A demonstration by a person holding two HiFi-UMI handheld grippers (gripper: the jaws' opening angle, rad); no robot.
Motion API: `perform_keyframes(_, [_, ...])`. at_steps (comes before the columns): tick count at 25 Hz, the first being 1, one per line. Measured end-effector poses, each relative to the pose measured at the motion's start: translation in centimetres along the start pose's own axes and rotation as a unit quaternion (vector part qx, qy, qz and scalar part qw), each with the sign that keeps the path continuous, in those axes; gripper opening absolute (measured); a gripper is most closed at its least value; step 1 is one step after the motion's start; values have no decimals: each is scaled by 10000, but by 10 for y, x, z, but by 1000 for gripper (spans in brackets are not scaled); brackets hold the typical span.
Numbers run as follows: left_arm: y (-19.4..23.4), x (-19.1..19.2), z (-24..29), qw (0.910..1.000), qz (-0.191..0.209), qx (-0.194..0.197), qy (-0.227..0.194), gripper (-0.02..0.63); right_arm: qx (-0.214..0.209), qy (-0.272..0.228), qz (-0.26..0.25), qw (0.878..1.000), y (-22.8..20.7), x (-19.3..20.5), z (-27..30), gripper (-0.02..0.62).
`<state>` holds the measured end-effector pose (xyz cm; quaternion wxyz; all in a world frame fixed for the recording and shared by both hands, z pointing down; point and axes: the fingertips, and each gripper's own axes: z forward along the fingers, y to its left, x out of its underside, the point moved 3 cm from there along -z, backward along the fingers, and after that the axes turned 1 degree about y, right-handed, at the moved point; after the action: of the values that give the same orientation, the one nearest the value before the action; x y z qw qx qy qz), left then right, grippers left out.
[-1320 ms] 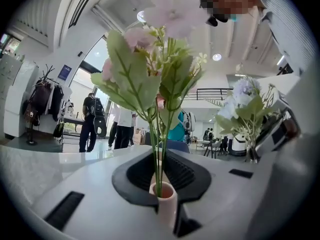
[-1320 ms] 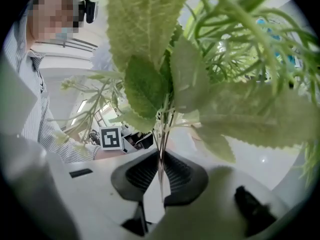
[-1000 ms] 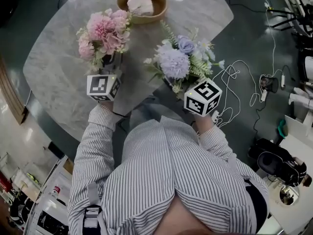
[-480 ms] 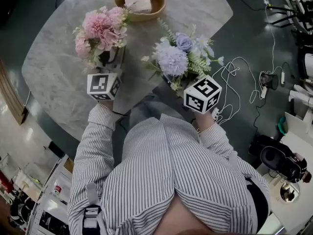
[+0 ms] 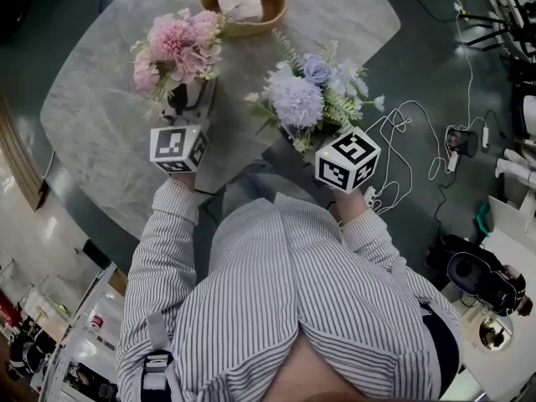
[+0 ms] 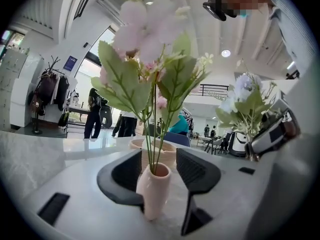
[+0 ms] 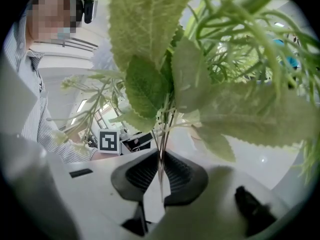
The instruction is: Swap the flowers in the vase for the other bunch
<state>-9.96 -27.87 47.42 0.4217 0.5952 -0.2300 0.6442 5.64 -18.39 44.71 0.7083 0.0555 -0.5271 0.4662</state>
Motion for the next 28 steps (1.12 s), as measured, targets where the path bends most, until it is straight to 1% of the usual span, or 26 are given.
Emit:
perform_keyframes(2, [-5,-1,-3,9999,0,133,3,204,25,-42,-49,10000,1,-3,-1,41])
perform_keyframes(4, [-9,-2,-7,9998,14,185,-3,204,51,-72,-104,9999,3,-5,-3,41])
perform_keyframes(9, [-19,2,-22,9999,7,121,67,204,135,-69,-215,9997,7,1,-15,41])
perform_keyframes(15, [-21,-5,-44,10000,14,37,6,204,138,-161,-288,9994,15,-11,-16,41])
perform_keyframes(22, [-35,-21,-70,9997,-41,-55,-238,201,166,-270,-369,9988,21,-23,-20,41])
perform_keyframes(25, [-41,-33,-82,9992,-39,-84,-397,201,121,-344,-438,9984,27,-31,-21,41])
perform_keyframes(28, [-45,-43,-92,9988,-34,-77,-484,186,50,-428,-511,9978,35,-39,-22,41])
